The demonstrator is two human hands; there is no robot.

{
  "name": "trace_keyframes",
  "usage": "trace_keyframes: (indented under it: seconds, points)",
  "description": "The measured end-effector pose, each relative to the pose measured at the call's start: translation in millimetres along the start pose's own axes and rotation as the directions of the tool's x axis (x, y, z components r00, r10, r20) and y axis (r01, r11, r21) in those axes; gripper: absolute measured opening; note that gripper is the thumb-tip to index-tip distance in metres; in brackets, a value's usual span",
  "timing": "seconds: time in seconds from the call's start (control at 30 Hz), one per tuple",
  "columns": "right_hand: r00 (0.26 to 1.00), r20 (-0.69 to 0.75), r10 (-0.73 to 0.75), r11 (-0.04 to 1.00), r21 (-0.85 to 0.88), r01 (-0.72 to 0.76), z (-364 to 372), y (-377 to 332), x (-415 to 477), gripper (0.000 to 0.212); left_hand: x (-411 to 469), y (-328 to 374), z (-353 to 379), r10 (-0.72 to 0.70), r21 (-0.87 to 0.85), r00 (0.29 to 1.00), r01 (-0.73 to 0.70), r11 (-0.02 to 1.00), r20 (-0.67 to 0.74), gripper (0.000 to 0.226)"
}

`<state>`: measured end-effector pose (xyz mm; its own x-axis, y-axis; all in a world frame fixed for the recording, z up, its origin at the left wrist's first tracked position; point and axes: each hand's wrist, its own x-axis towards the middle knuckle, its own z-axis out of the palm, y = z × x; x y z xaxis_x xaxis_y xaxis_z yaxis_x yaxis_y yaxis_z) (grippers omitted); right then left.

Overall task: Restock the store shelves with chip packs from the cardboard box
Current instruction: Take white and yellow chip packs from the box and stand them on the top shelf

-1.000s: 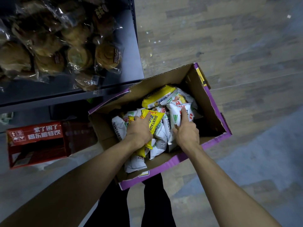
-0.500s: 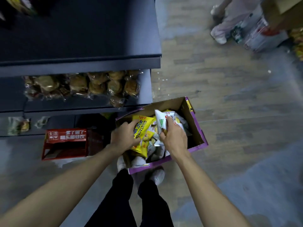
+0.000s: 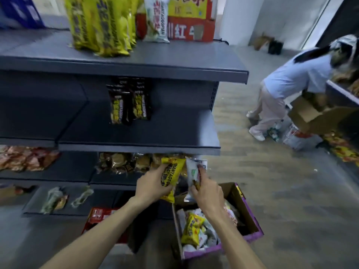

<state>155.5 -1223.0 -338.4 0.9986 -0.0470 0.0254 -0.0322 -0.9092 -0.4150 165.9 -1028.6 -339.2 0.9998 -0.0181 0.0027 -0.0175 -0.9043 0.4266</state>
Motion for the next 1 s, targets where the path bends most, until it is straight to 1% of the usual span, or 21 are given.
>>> trace_keyframes:
  seconds: [0.07, 0.17, 0.3, 0.4, 0.57, 0.67, 0.73, 0.83, 0.93, 1.0]
  points:
    - [0.998, -0.051, -0.036, 0.999, 0.033, 0.038, -4, -38, -2, 0.068, -5, -19, -33, 0.006, 0.021, 0.999, -0.005, 1.000, -0.042, 0.075]
    - [0.987, -0.125, -0.104, 0.994, 0.033, 0.109, -5, -96, -7, 0.069, -13, -51, -79, 0.024, 0.037, 0.992, -0.020, 0.999, -0.121, 0.075]
    - [0.964, -0.218, -0.151, 0.988, -0.004, 0.154, -14, -165, -11, 0.067, -21, -89, -139, 0.033, 0.038, 0.969, -0.024, 0.999, -0.244, 0.074]
    - [0.947, -0.273, -0.167, 0.983, 0.024, 0.180, -30, -208, -14, 0.065, -21, -103, -181, 0.053, 0.048, 0.945, -0.040, 0.998, -0.323, 0.074]
    - [0.908, -0.367, -0.204, 0.965, 0.081, 0.250, -70, -260, -1, 0.063, -10, -105, -249, 0.108, 0.060, 0.873, -0.090, 0.994, -0.477, 0.074]
    - [0.867, -0.438, -0.235, 0.945, 0.106, 0.310, -102, -286, 18, 0.065, 7, -99, -290, 0.151, 0.054, 0.805, -0.147, 0.988, -0.573, 0.076]
    - [0.831, -0.490, -0.263, 0.934, 0.089, 0.347, -125, -302, 35, 0.066, 25, -94, -317, 0.159, 0.045, 0.760, -0.168, 0.985, -0.630, 0.076]
    - [0.775, -0.553, -0.305, 0.923, 0.031, 0.384, -161, -324, 68, 0.067, 59, -87, -354, 0.160, 0.027, 0.714, -0.193, 0.981, -0.682, 0.075]
    - [0.735, -0.589, -0.337, 0.913, -0.015, 0.407, -187, -336, 104, 0.068, 94, -83, -378, 0.136, 0.027, 0.671, -0.171, 0.985, -0.729, 0.075]
    - [0.721, -0.601, -0.344, 0.909, -0.020, 0.417, -198, -338, 126, 0.070, 113, -83, -384, 0.119, 0.041, 0.661, -0.132, 0.990, -0.741, 0.075]
